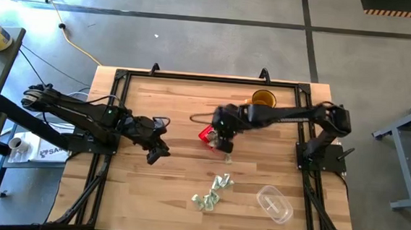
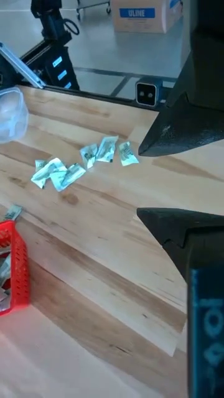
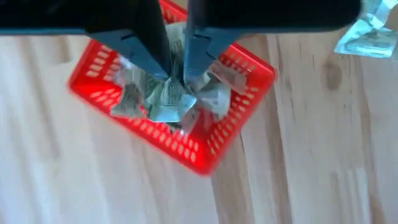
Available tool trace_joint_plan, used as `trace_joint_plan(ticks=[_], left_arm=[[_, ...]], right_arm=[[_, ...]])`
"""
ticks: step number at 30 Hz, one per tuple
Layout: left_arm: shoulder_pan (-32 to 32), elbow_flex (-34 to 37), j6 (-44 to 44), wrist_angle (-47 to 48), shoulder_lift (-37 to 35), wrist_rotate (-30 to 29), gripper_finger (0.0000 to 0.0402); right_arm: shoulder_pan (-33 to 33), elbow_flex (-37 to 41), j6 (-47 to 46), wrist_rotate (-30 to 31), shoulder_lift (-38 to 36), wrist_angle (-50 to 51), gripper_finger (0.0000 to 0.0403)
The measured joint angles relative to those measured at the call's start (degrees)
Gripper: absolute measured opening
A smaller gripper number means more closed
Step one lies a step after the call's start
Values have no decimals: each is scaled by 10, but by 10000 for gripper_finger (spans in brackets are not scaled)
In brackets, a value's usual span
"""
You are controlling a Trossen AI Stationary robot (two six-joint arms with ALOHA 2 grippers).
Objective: Pick and place items into bin
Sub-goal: Put the white stevia packet into the red bin
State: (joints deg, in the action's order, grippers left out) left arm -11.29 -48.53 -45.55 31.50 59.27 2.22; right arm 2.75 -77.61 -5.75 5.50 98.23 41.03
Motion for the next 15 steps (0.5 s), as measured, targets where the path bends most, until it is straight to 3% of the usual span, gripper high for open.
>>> trace_joint_plan(ticks=[3,7,11,15], left_arm=[[0,-1,-13,-3,13,0,179],[-3,-1,-32,-3,34,6,179],[-26,-1,-58,-19,68,8,179],[-57,-1,-52,-70,119,8,179]], right_arm=[[30,-2,-18,-53,18,12,73],[33,-2,-45,-74,25,44,147],[-2,-2,-28,-54,11,58,219],[-73,-3,-14,-16,-11,98,258]])
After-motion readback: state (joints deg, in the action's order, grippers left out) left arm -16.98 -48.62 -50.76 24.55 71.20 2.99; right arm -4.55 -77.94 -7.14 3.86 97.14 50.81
